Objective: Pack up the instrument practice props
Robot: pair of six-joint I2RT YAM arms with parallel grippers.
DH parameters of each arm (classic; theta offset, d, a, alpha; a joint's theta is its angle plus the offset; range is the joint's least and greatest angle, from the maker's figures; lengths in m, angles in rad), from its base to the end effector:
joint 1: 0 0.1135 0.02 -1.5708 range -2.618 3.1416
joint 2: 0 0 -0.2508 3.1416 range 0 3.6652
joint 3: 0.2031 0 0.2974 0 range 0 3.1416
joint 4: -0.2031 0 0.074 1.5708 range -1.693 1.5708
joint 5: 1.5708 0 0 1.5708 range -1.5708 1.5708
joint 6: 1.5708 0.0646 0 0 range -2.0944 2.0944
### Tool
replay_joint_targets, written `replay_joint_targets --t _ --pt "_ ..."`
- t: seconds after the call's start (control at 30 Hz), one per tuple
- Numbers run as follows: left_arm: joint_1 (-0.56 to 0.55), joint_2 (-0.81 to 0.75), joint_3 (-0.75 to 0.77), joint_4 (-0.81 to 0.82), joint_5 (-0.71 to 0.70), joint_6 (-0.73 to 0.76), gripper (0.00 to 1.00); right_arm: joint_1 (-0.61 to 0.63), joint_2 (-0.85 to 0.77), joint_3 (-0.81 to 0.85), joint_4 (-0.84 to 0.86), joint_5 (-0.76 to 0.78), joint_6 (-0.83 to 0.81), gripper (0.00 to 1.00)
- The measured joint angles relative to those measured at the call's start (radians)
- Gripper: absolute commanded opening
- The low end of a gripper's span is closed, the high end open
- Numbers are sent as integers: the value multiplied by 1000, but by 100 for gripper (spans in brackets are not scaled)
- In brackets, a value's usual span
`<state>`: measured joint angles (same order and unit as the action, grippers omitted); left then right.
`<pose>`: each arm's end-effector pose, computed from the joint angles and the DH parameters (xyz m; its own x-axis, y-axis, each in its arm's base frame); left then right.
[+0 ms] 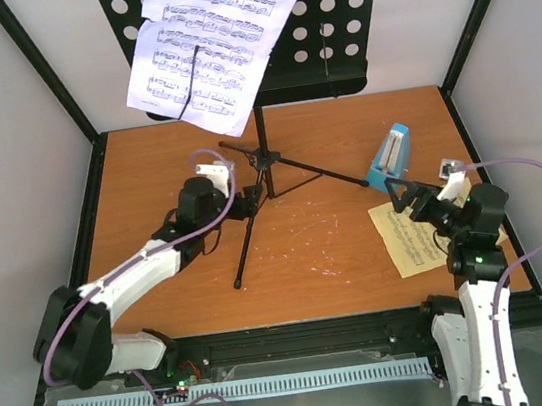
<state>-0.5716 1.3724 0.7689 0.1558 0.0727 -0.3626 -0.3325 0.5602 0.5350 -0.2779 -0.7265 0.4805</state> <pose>0.3080 -0.2037 0.1835 -0.5513 -0.0660 -0.8317 0.4268 0.8342 -0.3491 0.2191 -0.0303 0.2629 -0.4144 0.5086 -0.7547 -0.1846 0.7650 0.6170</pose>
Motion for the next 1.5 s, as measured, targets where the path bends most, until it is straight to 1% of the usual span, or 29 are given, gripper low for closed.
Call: replay_joint_targets --t 0.07,0.2,0.3,0.4,0.47,0.57,0.67,0.8,0.87,1.0,1.13,1.33,1.5 --pt "29 -70 -21 -6 -5 -9 93 91 -6 -3 24 11 19 99" --pt "74 -205 -49 -50 -3 -21 96 308 10 -7 66 66 43 94" --pt "109 -307 -53 -91 48 -31 96 482 58 -6 104 121 59 93" --pt "135 -390 -40 -159 121 -38 97 689 126 19 115 203 60 91" --pt "142 -430 -10 -215 158 -39 97 823 183 74 101 256 52 90" --pt "144 -488 66 -315 194 -36 97 1001 270 219 86 323 27 87" --pt "145 -524 163 -389 201 -18 97 1103 343 374 83 370 -3 85" --pt "145 -550 289 -432 171 38 98 1153 418 558 95 398 -29 85" --pt "145 -578 294 -427 138 70 99 1154 451 627 107 410 -33 85" --pt "146 -661 215 -366 59 141 99 1156 550 781 111 462 -39 84" --pt "146 -724 114 -295 15 200 99 1157 653 911 105 548 -37 81" --pt "146 -747 32 -238 -8 254 99 1157 752 1029 66 684 -35 80" --pt "146 -766 2 -230 -28 273 99 1158 795 1075 50 773 -37 78"
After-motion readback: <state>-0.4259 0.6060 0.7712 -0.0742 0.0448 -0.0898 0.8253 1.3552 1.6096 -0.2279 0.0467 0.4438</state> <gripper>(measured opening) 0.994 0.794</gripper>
